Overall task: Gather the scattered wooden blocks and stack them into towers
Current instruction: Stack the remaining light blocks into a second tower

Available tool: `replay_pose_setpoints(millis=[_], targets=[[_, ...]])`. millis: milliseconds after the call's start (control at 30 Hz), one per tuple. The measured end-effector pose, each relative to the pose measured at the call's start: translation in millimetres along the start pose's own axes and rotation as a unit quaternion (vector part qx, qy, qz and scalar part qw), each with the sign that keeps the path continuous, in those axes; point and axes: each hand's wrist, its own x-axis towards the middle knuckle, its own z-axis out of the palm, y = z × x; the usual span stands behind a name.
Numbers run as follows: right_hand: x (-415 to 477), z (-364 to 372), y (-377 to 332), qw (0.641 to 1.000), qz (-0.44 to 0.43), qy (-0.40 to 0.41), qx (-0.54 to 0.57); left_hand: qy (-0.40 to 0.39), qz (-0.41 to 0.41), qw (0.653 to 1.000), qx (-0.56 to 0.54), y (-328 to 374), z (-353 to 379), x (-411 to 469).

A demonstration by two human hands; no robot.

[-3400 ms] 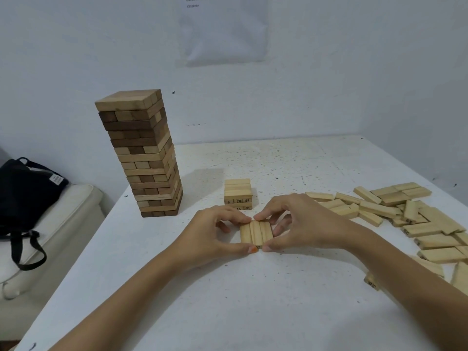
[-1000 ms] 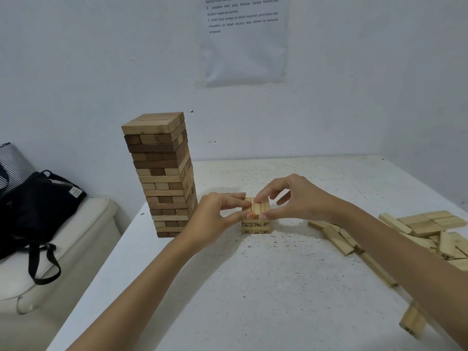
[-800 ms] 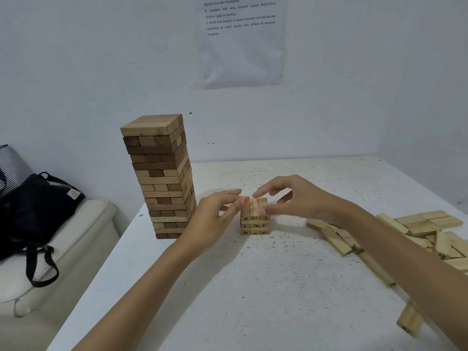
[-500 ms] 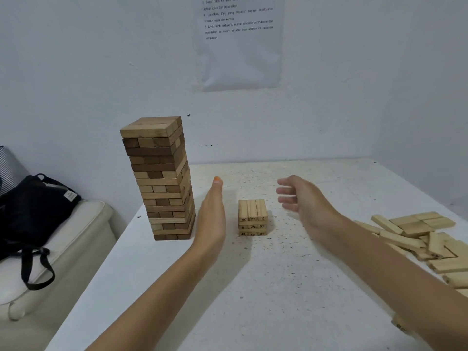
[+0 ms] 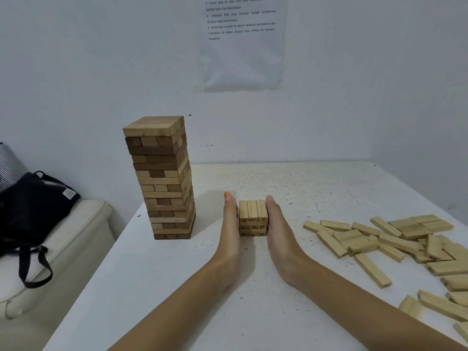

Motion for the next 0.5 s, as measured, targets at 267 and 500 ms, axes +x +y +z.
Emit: replay_pose_setpoints(millis=[267, 500], targets=[[0.6, 1.1, -1.4, 1.0, 0.003, -0.003, -0.001, -0.004, -0.01, 1.0, -0.002, 3.6, 6.4, -1.9], [3.3, 1.8, 2.0, 1.0, -0.008, 0.002, 0.009, 0.006, -0.025, 1.0, 0.015, 2.6, 3.9, 1.4]])
